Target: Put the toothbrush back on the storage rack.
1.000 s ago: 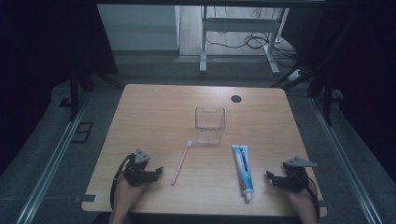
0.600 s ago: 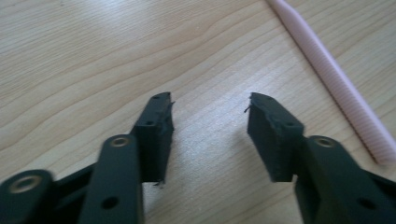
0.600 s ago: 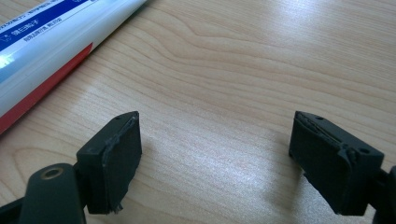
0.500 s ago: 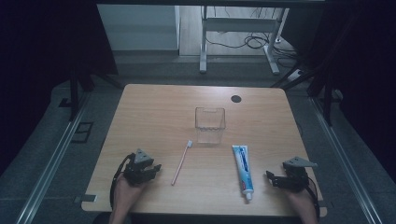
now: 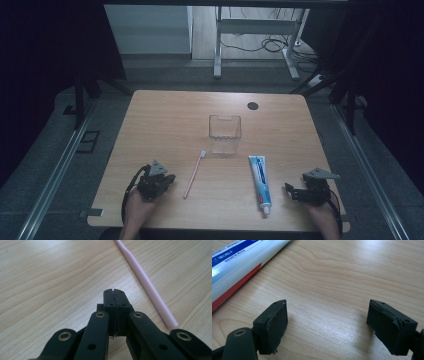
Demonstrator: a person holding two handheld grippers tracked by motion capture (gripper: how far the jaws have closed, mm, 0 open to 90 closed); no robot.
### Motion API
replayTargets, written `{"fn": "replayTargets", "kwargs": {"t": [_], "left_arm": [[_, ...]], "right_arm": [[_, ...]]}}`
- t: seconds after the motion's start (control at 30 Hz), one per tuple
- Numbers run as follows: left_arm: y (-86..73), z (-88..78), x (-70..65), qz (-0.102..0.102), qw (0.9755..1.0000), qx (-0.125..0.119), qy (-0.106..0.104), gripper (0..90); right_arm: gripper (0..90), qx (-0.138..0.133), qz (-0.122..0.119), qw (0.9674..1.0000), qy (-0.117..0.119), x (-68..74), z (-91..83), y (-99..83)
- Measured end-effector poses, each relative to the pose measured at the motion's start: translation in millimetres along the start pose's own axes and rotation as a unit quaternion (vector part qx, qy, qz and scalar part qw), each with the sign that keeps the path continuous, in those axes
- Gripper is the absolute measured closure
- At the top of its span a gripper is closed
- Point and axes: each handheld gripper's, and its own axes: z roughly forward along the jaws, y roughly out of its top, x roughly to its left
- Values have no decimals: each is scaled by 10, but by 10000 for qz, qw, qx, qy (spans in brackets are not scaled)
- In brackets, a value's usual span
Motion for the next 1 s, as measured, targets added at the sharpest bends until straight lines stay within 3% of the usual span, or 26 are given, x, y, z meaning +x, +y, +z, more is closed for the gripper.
{"fn": "replayTargets", "kwargs": {"t": [0.23,0.3,0.6,1.0], "left_arm": [[51,8,-79,42,9997,-38,-244,894],[69,16,-117,108,9992,-48,-392,894],[125,63,-255,268,9974,-28,-674,894],[158,174,-432,486,9950,132,-867,892]], "right_arm": [[167,-1,7,10000,1,1,0,0],[167,-4,1,10000,1,0,1,0],[167,-4,0,10000,1,0,1,0],[167,-4,0,10000,1,0,1,0]]}}
